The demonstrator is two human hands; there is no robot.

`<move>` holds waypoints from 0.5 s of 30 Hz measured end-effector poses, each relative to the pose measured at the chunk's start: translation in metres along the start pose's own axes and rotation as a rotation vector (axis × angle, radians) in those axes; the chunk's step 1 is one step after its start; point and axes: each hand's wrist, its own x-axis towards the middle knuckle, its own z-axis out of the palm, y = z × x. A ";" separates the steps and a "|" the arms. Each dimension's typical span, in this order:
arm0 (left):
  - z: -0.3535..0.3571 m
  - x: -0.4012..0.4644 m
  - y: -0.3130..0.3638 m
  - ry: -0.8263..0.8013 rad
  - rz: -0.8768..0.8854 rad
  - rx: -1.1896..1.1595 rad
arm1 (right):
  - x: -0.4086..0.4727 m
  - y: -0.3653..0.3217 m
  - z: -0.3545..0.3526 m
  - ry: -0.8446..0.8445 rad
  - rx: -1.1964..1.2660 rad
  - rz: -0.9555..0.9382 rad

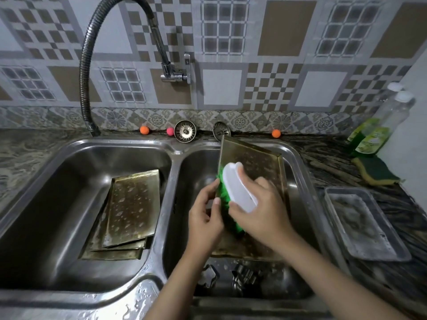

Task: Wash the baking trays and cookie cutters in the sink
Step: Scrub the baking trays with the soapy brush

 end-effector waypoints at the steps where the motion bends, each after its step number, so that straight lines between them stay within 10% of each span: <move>1: -0.003 0.001 0.001 0.002 0.003 -0.005 | -0.006 0.008 -0.003 -0.010 0.006 -0.011; 5: 0.002 -0.007 0.008 -0.056 0.014 0.012 | 0.027 0.051 -0.027 0.130 -0.033 0.277; 11: 0.001 0.018 0.010 0.107 0.018 0.009 | -0.037 0.008 -0.001 0.015 0.060 0.001; 15: -0.004 0.013 0.015 0.008 0.080 0.049 | 0.004 0.050 -0.024 0.149 0.005 0.232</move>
